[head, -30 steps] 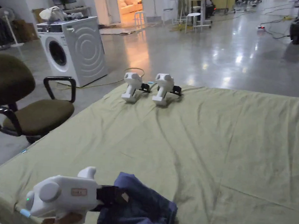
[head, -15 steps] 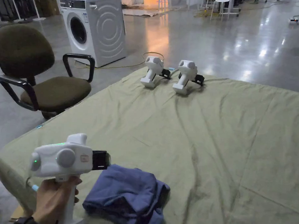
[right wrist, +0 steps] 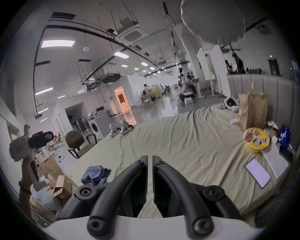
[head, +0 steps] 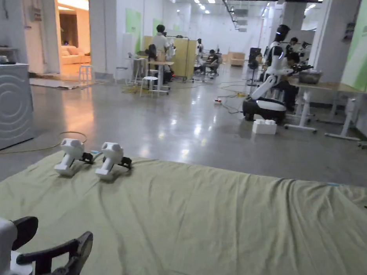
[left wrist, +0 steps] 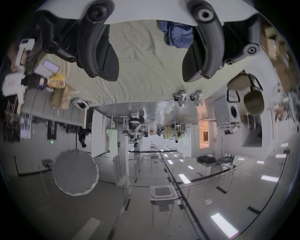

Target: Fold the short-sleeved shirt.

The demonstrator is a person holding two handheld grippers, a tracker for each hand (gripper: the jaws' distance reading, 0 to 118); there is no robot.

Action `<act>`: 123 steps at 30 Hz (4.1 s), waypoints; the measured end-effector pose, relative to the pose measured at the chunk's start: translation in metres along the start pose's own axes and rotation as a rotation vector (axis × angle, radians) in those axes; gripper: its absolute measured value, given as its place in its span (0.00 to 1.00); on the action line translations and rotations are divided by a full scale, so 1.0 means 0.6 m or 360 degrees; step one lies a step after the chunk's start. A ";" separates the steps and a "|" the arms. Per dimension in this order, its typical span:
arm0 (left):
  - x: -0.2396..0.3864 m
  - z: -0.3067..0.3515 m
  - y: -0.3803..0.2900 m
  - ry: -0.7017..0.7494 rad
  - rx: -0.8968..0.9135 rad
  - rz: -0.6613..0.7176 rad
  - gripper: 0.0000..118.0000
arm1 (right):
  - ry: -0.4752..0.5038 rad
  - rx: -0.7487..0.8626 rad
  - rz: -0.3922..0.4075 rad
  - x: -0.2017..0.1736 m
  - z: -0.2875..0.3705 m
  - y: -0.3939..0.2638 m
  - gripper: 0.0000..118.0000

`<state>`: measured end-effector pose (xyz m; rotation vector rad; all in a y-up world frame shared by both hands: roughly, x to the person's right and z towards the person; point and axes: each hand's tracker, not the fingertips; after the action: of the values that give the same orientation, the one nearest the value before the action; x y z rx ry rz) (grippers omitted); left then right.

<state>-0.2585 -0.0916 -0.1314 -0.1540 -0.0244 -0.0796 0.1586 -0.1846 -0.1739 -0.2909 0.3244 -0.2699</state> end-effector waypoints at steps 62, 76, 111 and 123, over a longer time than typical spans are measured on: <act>0.107 0.089 -0.024 -0.0002 0.0252 0.0065 1.00 | -0.0102 0.0327 0.0296 -0.063 0.099 0.047 1.00; 0.094 0.084 -0.026 -0.0031 0.0207 0.0139 1.00 | -0.0174 0.0291 0.0338 -0.066 0.086 0.049 1.00; 0.077 0.032 -0.010 -0.0385 -0.0132 0.0666 1.00 | -0.0158 0.0203 0.0200 -0.058 0.073 0.054 1.00; 0.127 0.016 0.019 -0.0321 -0.0407 0.0515 1.00 | -0.0135 0.0073 0.0057 -0.036 0.061 0.053 1.00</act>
<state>-0.1817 -0.0848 -0.1215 -0.4191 -0.1903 0.2575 0.1585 -0.1398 -0.1449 -0.2501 0.2394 -0.2290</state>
